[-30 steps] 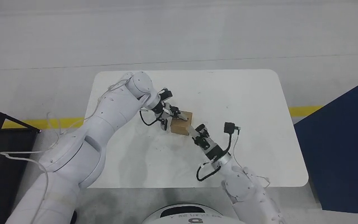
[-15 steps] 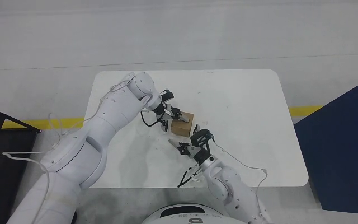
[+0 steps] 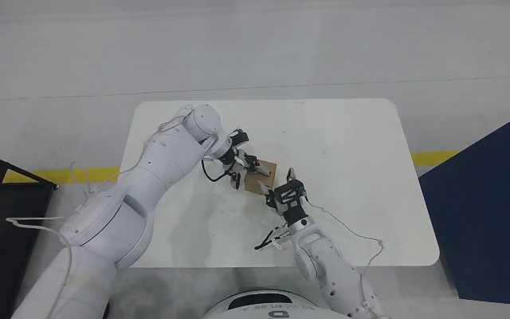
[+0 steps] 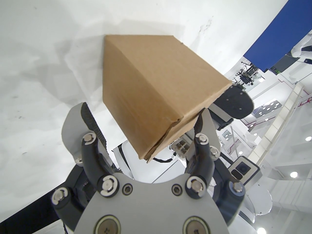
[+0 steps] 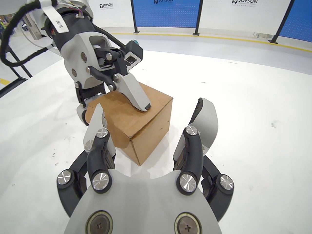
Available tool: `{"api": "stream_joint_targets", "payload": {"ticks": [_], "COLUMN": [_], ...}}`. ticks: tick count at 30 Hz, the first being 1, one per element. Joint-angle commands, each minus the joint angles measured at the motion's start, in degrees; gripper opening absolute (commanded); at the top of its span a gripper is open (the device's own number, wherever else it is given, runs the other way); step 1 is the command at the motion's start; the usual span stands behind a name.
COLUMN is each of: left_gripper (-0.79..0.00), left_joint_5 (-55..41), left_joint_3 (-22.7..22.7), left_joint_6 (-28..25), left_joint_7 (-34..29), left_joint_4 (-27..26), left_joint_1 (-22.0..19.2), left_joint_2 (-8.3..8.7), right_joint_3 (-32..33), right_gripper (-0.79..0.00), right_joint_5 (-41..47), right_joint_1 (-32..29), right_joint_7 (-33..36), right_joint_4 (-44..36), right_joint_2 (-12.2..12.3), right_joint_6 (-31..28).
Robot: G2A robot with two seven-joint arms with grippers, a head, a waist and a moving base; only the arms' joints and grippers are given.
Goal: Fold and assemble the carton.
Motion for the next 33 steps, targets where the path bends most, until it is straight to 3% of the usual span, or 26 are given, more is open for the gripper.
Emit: {"api": "stream_joint_targets", "payload": {"ticks": [1,12,17,18,19,25,27,28,29,30,31,33], "left_gripper": [0.000,0.000,0.000,0.000,0.000,0.000,0.000,0.000,0.000,0.000,0.000,0.000], "left_joint_5": [0.1,0.6,0.8,0.9,0.9,1.1,1.3,1.3,1.3,1.2,1.1,0.5], "left_joint_3": [0.0,-0.1,-0.1,-0.1,-0.1,-0.3,-0.4,-0.4,-0.5,-0.7,-0.9,-1.7], "left_joint_6": [-0.1,-0.7,-0.8,-0.8,-0.9,-1.2,-1.2,-1.2,-1.4,-1.5,-1.6,-1.9], "left_joint_7": [-0.1,-0.6,-0.7,-0.7,-0.7,-0.8,-0.8,-0.9,-0.8,-0.7,-0.5,-0.1], "left_joint_4": [0.0,1.4,2.1,2.2,2.2,2.8,3.1,3.2,3.4,3.6,3.8,4.4], "left_joint_1": [0.0,-0.3,-0.3,-0.3,-0.3,-0.3,-0.3,-0.4,-0.5,-0.6,-0.7,-1.2], "left_joint_2": [-0.12,-0.89,-1.20,-1.27,-1.33,-1.62,-1.69,-1.72,-1.74,-1.74,-1.72,-1.60], "right_joint_3": [0.8,-2.0,-1.7,-1.4,-1.0,1.7,2.6,3.0,3.5,4.0,4.4,5.1], "right_gripper": [-0.157,-0.157,-0.252,-0.348,-0.394,-0.422,-0.406,-0.354,-0.194,-0.132,-0.018,0.000], "right_joint_5": [-0.6,-1.3,-1.6,-1.4,-1.1,-0.8,-0.7,-0.5,-0.1,0.5,1.2,5.2], "right_joint_1": [-0.8,0.7,0.9,0.7,0.4,-2.0,-3.0,-3.5,-4.2,-5.0,-5.7,-7.3], "right_joint_7": [0.5,3.9,6.3,6.5,6.8,8.3,8.5,8.6,8.8,9.0,9.1,9.1], "right_joint_4": [-0.9,0.8,1.1,0.8,0.4,-1.6,-2.7,-3.4,-4.3,-5.4,-6.5,-9.4], "right_joint_2": [0.3,0.1,0.0,0.1,0.1,0.7,0.9,1.0,1.1,1.2,1.3,1.5], "right_joint_6": [-0.2,-2.4,-0.2,0.1,0.3,1.7,1.9,1.8,1.5,0.9,0.1,-3.0]}}
